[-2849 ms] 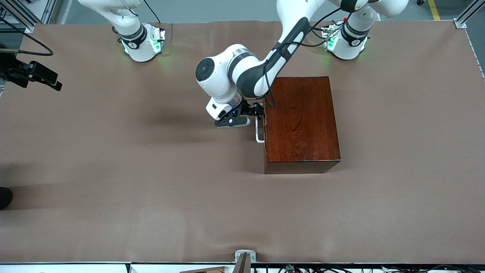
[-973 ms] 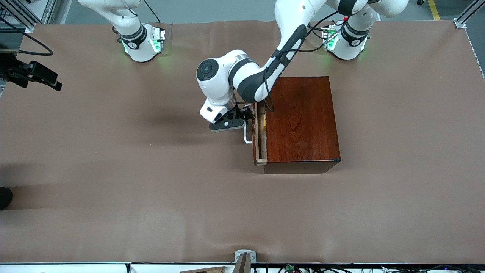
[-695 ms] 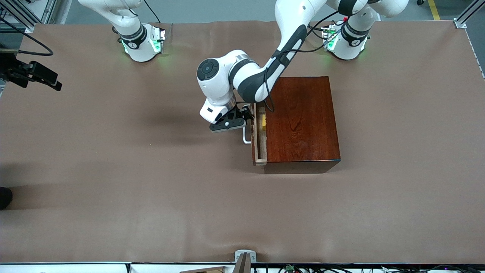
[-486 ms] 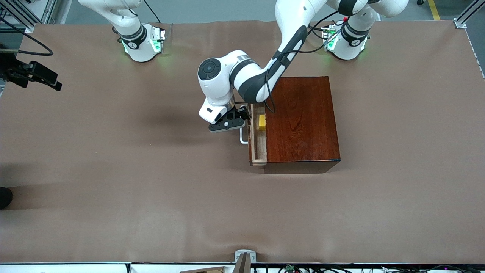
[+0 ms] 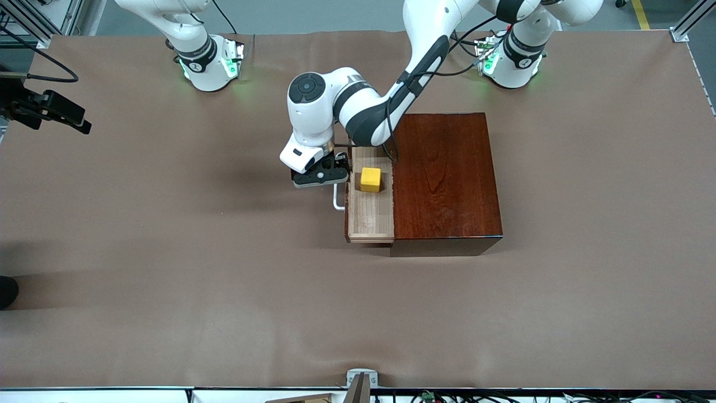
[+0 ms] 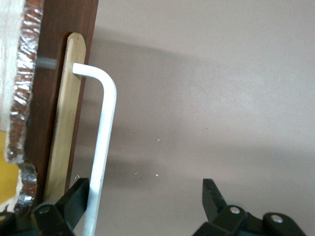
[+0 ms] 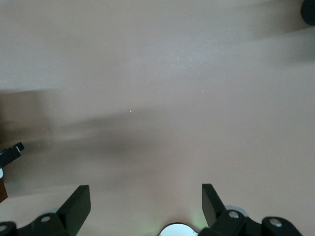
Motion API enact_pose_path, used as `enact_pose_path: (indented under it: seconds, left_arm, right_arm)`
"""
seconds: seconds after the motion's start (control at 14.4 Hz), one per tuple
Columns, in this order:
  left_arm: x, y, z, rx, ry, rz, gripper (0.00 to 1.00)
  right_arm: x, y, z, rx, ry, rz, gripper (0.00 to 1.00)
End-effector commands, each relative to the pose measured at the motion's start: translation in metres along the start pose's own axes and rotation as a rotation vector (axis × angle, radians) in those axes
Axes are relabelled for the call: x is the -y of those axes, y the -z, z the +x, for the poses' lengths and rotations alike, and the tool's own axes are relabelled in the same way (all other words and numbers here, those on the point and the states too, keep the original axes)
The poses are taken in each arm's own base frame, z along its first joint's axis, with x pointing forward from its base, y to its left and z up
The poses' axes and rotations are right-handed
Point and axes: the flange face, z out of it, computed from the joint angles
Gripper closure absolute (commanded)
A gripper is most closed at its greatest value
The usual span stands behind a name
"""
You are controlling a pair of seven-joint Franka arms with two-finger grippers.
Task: Open drawer, take yellow block, close drawer
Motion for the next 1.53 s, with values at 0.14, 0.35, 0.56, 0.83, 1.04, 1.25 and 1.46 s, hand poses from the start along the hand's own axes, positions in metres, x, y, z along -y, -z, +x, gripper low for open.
enact_pose_path:
  seconds: [0.14, 0.35, 0.56, 0.83, 1.04, 1.25, 1.46]
  left_arm:
    - [-0.017, 0.006, -0.007, 0.002, 0.034, -0.073, 0.00]
    - [-0.013, 0.016, -0.007, 0.013, 0.037, -0.043, 0.00]
    - [-0.007, 0.050, -0.006, 0.028, 0.040, -0.014, 0.00]
    - [0.028, 0.171, 0.025, 0.006, 0.073, -0.015, 0.00]
    - [0.095, 0.247, 0.069, 0.013, 0.130, 0.031, 0.00]
    - [0.170, 0.298, 0.115, 0.042, 0.104, 0.088, 0.00]
    - [0.253, 0.333, 0.161, 0.071, 0.003, 0.110, 0.00]
  right_arm:
    - [-0.001, 0.004, 0.000, 0.000, -0.015, 0.006, 0.00]
    - [-0.002, 0.003, 0.000, 0.002, -0.016, 0.006, 0.00]
    - [0.000, 0.002, 0.002, 0.002, 0.000, 0.004, 0.00]
    - [0.017, 0.002, 0.001, -0.014, 0.037, -0.012, 0.00]
    - [0.037, -0.002, 0.010, -0.059, 0.068, -0.034, 0.00]
    - [0.041, -0.001, 0.009, -0.065, 0.081, -0.069, 0.00]
    - [0.058, -0.002, 0.004, -0.065, 0.104, -0.094, 0.00]
